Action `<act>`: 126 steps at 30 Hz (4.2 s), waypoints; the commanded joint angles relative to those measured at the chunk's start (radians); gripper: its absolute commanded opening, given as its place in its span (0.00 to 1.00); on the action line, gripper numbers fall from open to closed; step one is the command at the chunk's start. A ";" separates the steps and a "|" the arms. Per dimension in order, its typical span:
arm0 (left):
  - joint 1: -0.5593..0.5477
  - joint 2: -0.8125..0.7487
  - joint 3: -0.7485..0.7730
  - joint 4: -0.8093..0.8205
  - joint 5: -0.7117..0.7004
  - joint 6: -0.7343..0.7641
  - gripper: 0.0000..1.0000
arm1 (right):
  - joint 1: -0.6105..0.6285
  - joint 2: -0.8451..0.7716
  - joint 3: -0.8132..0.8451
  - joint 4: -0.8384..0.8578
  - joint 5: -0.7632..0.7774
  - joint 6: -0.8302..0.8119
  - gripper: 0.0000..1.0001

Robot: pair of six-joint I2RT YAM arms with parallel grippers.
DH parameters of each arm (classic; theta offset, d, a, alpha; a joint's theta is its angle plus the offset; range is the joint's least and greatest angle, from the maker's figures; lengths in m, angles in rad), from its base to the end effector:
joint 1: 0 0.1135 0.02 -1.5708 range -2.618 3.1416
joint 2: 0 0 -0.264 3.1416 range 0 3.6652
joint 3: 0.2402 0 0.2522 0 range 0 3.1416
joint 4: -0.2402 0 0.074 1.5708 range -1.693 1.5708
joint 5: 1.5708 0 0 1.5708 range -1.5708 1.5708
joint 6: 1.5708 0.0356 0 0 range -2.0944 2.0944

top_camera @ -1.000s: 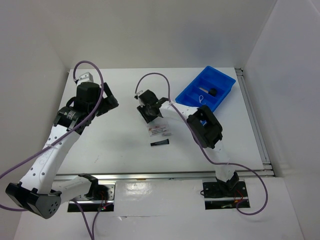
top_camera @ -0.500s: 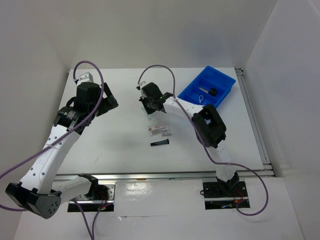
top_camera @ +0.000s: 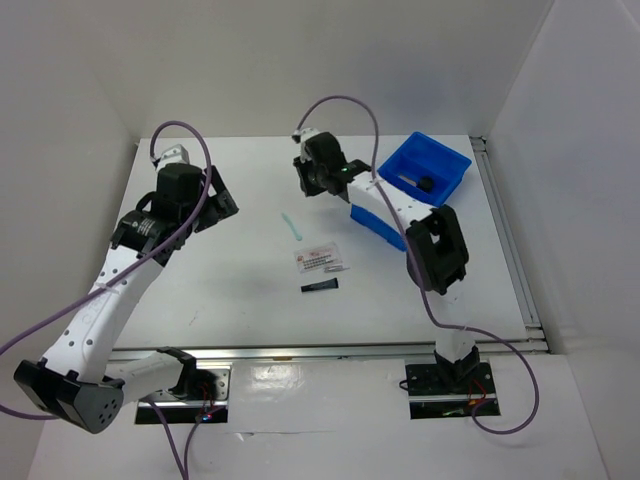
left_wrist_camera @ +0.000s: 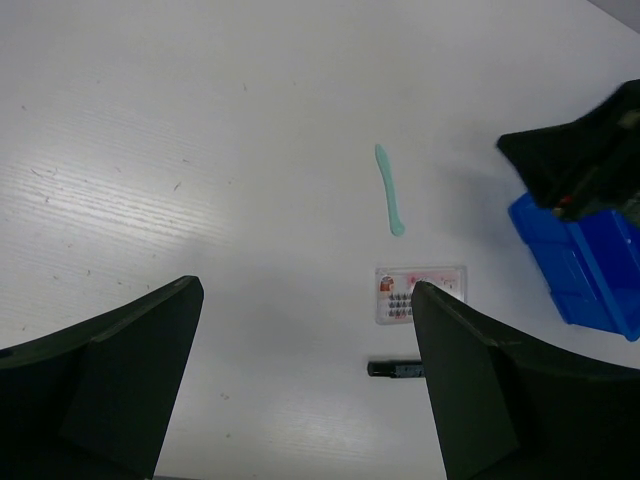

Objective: Organize the makeup

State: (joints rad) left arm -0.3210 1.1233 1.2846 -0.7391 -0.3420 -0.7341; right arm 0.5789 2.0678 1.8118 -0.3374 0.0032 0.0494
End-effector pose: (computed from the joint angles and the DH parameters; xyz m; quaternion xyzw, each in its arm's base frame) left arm 0.2201 -0.0606 0.3913 -0.2570 0.8314 -0.1070 0.4809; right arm 0.4093 0.2674 0.2803 -0.2303 0.8524 0.1437 0.4469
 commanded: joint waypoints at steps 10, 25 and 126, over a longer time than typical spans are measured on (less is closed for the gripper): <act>0.005 0.000 0.027 0.017 -0.006 0.007 1.00 | 0.117 0.230 0.104 -0.161 -0.019 0.038 0.54; 0.005 0.009 0.018 0.017 -0.006 0.016 1.00 | 0.200 0.331 0.107 -0.170 0.152 0.020 0.30; 0.005 0.024 0.041 0.014 0.041 0.039 1.00 | 0.381 -0.400 -0.793 0.101 0.124 -0.145 0.70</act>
State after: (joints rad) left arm -0.3210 1.1748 1.2942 -0.7395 -0.3080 -0.7048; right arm 0.9463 1.6478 0.9829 -0.3042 0.0959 -0.0574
